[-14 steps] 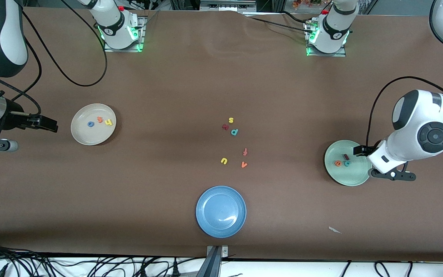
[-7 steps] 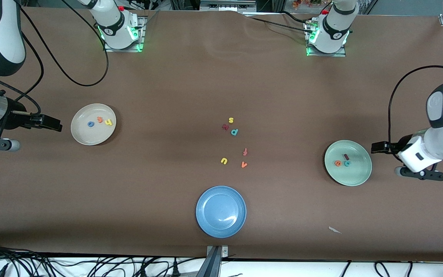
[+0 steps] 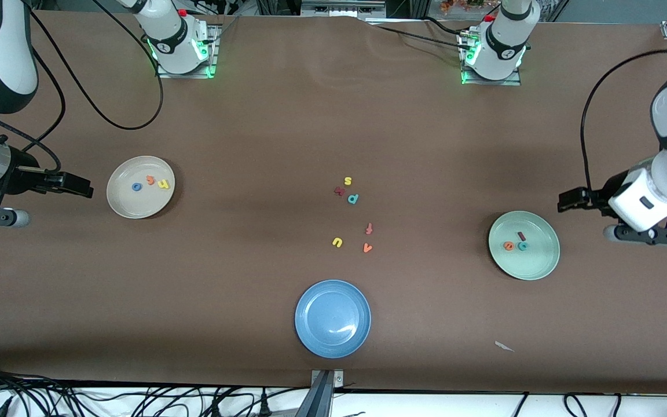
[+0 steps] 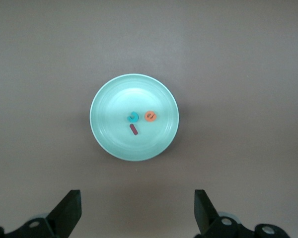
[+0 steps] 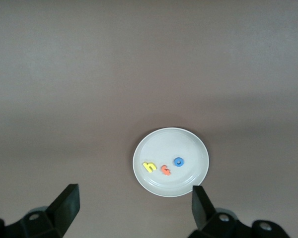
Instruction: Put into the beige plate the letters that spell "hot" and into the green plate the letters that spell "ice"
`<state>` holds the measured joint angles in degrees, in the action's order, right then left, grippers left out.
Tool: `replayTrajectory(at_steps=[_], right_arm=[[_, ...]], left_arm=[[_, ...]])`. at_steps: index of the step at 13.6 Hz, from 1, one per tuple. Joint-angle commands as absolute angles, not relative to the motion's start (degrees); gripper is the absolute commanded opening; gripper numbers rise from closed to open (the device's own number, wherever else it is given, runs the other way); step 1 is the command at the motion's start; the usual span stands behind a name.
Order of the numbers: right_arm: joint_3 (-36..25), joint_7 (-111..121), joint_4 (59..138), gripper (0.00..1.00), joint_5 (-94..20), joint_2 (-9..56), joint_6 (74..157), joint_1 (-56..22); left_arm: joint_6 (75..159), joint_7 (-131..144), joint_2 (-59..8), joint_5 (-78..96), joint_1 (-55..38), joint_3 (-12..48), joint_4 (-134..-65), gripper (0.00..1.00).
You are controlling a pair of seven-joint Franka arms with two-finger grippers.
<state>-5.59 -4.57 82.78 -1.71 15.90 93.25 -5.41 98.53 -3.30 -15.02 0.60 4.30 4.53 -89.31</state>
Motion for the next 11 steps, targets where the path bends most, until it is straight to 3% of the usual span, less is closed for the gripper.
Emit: replayTrajectory(at_steps=[1, 8, 11], right_arm=[[-5.5, -5.1, 83.1, 1.0, -2.7, 14.9, 92.5, -5.4], [-5.4, -4.8, 83.1, 1.0, -2.5, 14.9, 92.5, -5.4], [-5.4, -4.8, 83.1, 1.0, -2.5, 14.9, 92.5, -5.4]], left_arm=[[94.9, -3.3, -8.0, 1.9, -0.3, -0.6, -93.2, 1.0], [93.3, -3.3, 0.5, 2.0, -1.1, -1.1, -94.7, 1.0], [93.8, -3.3, 0.7, 1.8, -1.2, -1.1, -94.7, 1.0]])
